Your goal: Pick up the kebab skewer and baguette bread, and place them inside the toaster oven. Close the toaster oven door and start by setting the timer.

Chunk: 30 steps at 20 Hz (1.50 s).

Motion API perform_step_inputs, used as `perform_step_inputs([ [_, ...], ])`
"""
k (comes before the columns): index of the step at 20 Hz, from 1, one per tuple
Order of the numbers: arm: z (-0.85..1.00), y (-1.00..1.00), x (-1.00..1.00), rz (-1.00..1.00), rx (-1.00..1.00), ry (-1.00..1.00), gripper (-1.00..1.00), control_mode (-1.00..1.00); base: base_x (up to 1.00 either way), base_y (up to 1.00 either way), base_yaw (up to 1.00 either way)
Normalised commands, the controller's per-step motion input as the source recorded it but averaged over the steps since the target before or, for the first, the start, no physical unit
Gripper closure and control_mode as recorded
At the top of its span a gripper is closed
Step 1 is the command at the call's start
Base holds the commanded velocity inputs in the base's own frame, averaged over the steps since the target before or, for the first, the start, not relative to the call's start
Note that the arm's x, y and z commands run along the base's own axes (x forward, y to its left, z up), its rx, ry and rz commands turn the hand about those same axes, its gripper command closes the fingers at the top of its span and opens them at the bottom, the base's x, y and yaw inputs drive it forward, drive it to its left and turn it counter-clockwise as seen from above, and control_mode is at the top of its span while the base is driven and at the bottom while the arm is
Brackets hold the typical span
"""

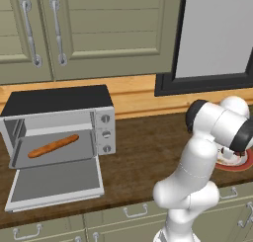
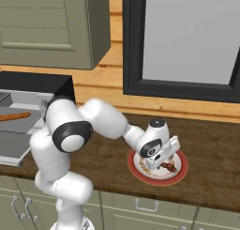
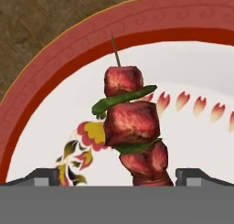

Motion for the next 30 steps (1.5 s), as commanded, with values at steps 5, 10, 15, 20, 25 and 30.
perform_step_inputs([
  [5, -0.27, -0.04, 0.05, 0.00, 0.00, 0.00, -1.00, -1.00, 0.00, 0.00, 0.00],
  [10, -0.34, 0.00, 0.00, 0.00, 0.00, 0.01, 1.00, -1.00, 0.00, 0.00, 0.00],
  [15, -0.13, -0.01, 0.00, 0.00, 0.00, 0.00, 1.00, -1.00, 0.00, 0.00, 0.00],
  [20, -0.07, 0.00, 0.00, 0.00, 0.00, 0.00, 1.00, -1.00, 0.00, 0.00, 0.00],
  [25, 0.40, 0.03, -0.39, 0.00, 0.00, -0.05, 1.00, -1.00, 0.00, 0.00, 0.00],
  [30, 0.69, 0.30, -0.45, 0.00, -0.01, 0.00, 1.00, -1.00, 0.00, 0.00, 0.00],
])
